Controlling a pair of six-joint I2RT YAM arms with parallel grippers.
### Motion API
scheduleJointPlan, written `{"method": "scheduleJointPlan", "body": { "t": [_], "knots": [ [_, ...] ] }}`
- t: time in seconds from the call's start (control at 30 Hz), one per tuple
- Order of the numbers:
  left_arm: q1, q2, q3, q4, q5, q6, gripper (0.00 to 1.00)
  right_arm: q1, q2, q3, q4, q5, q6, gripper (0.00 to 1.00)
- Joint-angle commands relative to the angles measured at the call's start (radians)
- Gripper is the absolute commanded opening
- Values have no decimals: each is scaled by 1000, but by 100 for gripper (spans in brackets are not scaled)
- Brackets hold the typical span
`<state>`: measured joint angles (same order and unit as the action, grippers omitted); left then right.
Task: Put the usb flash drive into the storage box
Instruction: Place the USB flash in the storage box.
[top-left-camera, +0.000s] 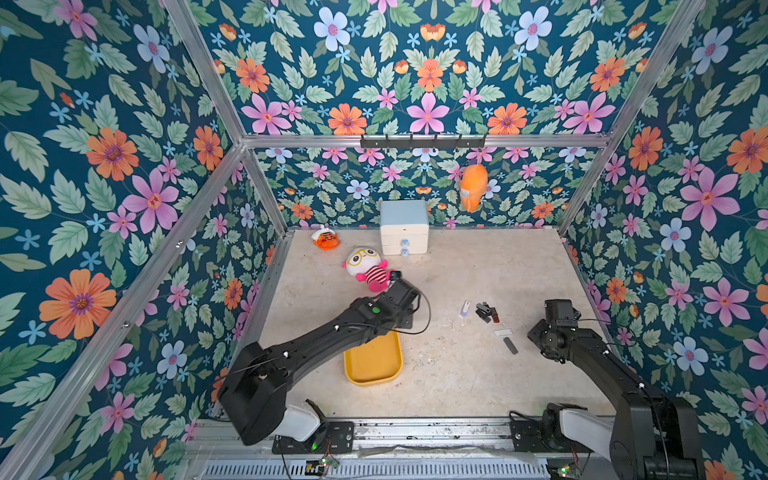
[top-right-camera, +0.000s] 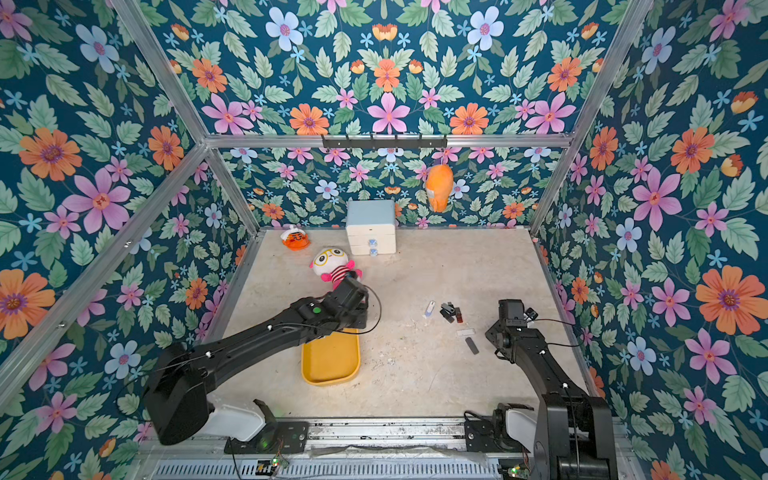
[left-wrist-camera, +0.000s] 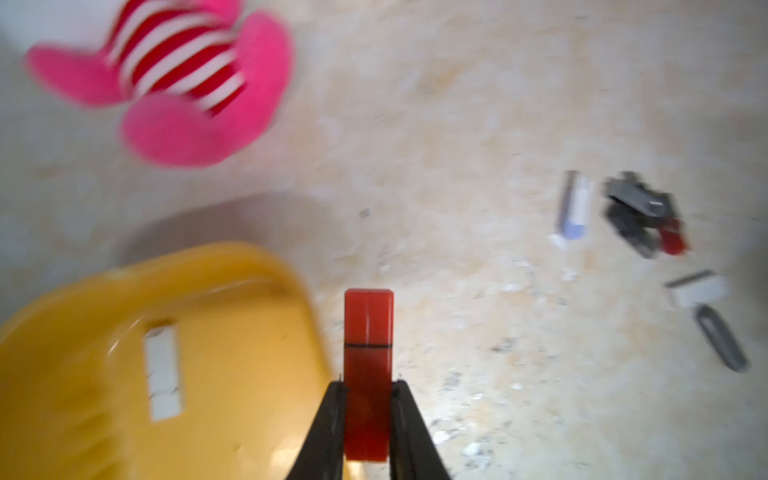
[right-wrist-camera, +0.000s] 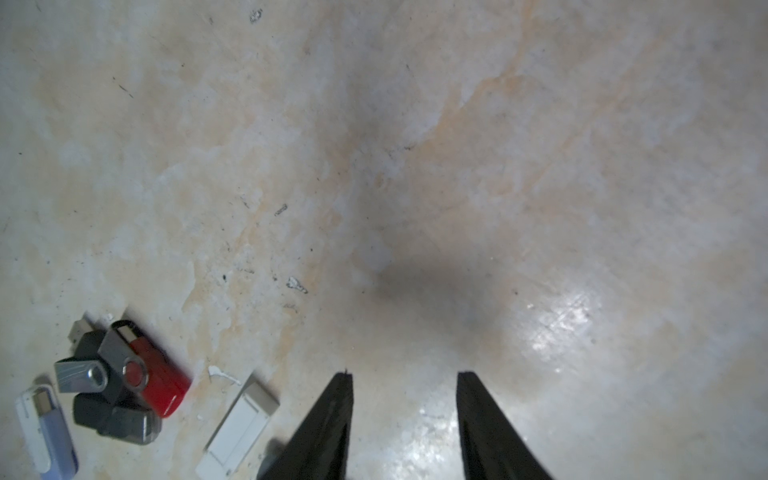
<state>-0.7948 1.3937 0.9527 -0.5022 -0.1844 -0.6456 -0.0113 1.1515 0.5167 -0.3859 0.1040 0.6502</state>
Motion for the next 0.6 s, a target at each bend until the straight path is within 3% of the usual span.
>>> {"method": "scheduleJointPlan", "body": {
  "t": [0.0, 0.33, 0.57],
  "knots": [
    [56, -20, -78, -15, -39, -112, 11, 0, -3, 1, 7, 4, -15, 47],
    [159, 182, -75, 74, -54, -88, 9, 0, -6, 0, 7, 5, -14, 47],
    [187, 211, -107, 91, -34, -95, 11, 0, -6, -1, 7, 5, -14, 47]
  ]
}}
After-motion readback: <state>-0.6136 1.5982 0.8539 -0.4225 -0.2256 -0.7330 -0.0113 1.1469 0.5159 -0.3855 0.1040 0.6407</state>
